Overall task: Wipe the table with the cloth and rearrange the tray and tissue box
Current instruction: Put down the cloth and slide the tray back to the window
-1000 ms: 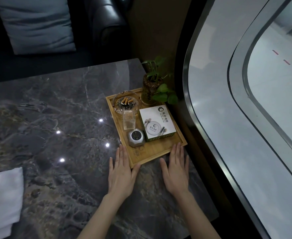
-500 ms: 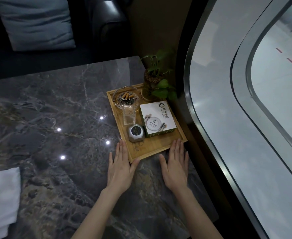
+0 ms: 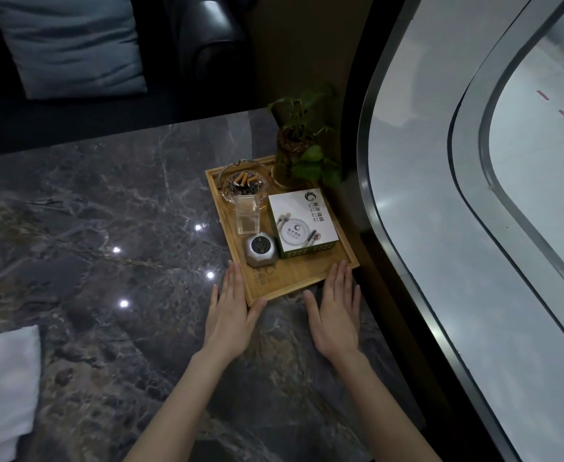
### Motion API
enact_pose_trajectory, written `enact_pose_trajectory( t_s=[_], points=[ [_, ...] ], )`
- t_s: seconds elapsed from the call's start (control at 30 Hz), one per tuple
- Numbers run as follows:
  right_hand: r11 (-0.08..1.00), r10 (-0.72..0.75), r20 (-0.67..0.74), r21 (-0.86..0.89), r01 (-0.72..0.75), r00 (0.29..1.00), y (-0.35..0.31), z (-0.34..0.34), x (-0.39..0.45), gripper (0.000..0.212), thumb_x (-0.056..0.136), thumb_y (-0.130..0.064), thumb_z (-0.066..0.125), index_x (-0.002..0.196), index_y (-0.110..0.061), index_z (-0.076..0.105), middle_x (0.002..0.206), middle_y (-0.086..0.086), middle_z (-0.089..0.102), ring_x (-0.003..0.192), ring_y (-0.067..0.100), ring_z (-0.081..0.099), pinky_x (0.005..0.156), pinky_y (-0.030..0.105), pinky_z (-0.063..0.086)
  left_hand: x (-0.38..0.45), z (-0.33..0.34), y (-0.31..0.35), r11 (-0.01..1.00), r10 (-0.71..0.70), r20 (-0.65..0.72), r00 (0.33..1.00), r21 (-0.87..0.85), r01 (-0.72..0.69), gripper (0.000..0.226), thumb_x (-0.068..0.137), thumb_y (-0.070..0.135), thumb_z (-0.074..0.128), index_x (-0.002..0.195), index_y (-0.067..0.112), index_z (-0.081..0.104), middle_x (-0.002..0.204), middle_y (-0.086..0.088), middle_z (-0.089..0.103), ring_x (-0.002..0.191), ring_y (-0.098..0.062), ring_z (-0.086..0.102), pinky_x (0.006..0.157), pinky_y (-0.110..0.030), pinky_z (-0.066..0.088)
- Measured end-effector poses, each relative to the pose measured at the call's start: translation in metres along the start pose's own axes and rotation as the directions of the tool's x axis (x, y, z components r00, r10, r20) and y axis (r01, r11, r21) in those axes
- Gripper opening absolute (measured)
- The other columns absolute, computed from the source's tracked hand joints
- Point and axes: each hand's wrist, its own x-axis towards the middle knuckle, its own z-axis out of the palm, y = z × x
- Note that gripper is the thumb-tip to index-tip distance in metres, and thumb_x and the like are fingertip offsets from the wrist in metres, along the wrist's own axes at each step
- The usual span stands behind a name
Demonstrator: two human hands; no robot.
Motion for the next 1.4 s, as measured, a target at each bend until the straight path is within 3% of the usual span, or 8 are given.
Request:
enact_pose_trajectory(
  t_s=[0.47, 0.7, 0.8, 0.87, 0.97, 1.03, 1.17, 1.4],
  points=[
    [1.000, 0.016, 0.022, 0.001, -0.016, 1.000, -0.003, -0.004, 0.003, 0.069, 0.096, -0.049, 0.019, 0.145, -0.012, -0.012, 0.157, 0.007, -0.014, 0.136, 0.009, -0.022, 0.114, 0.034, -0.011, 0.000, 0.000, 0.000, 1.000, -0.008, 0.022, 1.000, 0.004, 0.008, 0.082, 0.090, 0.054, 0.028, 0.145, 0.012, -0.016, 0.157, -0.003, -0.014, 0.144, -0.011, -0.007, 0.114, -0.031, -0.010],
    [0.999, 0.032, 0.118, -0.035, -0.028, 0.993, -0.012, -0.019, 0.002, 0.070, 0.097, -0.045, 0.024, 0.147, -0.006, -0.006, 0.158, 0.012, -0.008, 0.145, 0.022, -0.012, 0.118, 0.041, -0.003, -0.001, -0.012, 0.005, 0.995, -0.034, 0.065, 0.997, 0.093, 0.028, 0.082, 0.091, 0.053, 0.032, 0.145, 0.010, -0.012, 0.158, -0.004, -0.009, 0.145, -0.015, -0.004, 0.117, -0.038, 0.002],
    [0.992, 0.053, 0.163, -0.120, -0.034, 0.985, -0.020, -0.027, 0.003, 0.071, 0.096, -0.046, 0.025, 0.146, -0.002, 0.001, 0.157, 0.017, -0.001, 0.145, 0.028, -0.005, 0.117, 0.043, 0.001, -0.003, -0.021, 0.007, 0.997, -0.041, 0.108, 0.993, 0.065, 0.034, 0.078, 0.092, 0.050, 0.034, 0.147, 0.012, -0.006, 0.158, -0.004, -0.002, 0.145, -0.017, 0.001, 0.118, -0.041, 0.007],
    [0.982, 0.047, 0.171, -0.188, -0.015, 0.984, -0.029, -0.032, 0.002, 0.069, 0.096, -0.046, 0.027, 0.144, 0.002, 0.015, 0.154, 0.022, 0.014, 0.143, 0.035, 0.007, 0.116, 0.045, 0.010, -0.008, -0.028, 0.006, 0.999, -0.010, 0.137, 0.991, 0.037, 0.005, 0.069, 0.092, 0.051, 0.032, 0.147, 0.017, 0.010, 0.156, -0.004, 0.018, 0.143, -0.019, 0.017, 0.117, -0.045, 0.015],
    [0.992, -0.022, 0.128, -0.117, 0.037, 0.991, -0.054, -0.041, -0.003, 0.049, 0.095, -0.043, 0.032, 0.118, -0.004, 0.051, 0.123, 0.020, 0.057, 0.119, 0.037, 0.048, 0.097, 0.045, 0.041, -0.021, -0.045, 0.001, 0.999, -0.019, 0.127, 0.992, 0.051, 0.013, 0.047, 0.092, 0.051, 0.032, 0.114, 0.016, 0.054, 0.124, -0.006, 0.059, 0.116, -0.024, 0.053, 0.100, -0.045, 0.039],
    [0.997, -0.075, 0.112, -0.004, 0.076, 0.991, -0.076, -0.048, -0.011, 0.040, 0.095, -0.041, 0.035, 0.106, -0.009, 0.056, 0.104, 0.015, 0.066, 0.100, 0.033, 0.060, 0.083, 0.041, 0.048, -0.030, -0.063, -0.005, 0.997, -0.073, 0.093, 0.993, 0.034, 0.070, 0.047, 0.092, 0.050, 0.033, 0.101, 0.014, 0.061, 0.110, -0.008, 0.064, 0.100, -0.026, 0.060, 0.081, -0.038, 0.044],
    [0.965, -0.226, 0.088, 0.153, 0.211, 0.970, -0.126, -0.052, -0.023, 0.035, 0.095, -0.034, 0.040, 0.113, -0.011, 0.059, 0.105, 0.011, 0.068, 0.098, 0.029, 0.063, 0.084, 0.043, 0.051, -0.047, -0.106, -0.022, 0.993, -0.118, -0.004, 0.993, 0.003, 0.118, 0.040, 0.093, 0.045, 0.038, 0.075, 0.014, 0.057, 0.089, -0.010, 0.063, 0.084, -0.026, 0.058, 0.070, -0.035, 0.042],
    [0.828, -0.551, 0.122, 0.204, 0.523, 0.825, -0.250, -0.047, -0.037, 0.034, 0.094, -0.034, 0.044, 0.119, -0.013, 0.056, 0.108, 0.010, 0.069, 0.097, 0.026, 0.063, 0.083, 0.039, 0.051, -0.085, -0.200, -0.089, 0.976, -0.187, -0.284, 0.940, -0.163, 0.145, 0.036, 0.092, 0.033, 0.046, 0.083, 0.005, 0.066, 0.084, -0.015, 0.067, 0.087, -0.031, 0.060, 0.072, -0.037, 0.042]
  ],
)
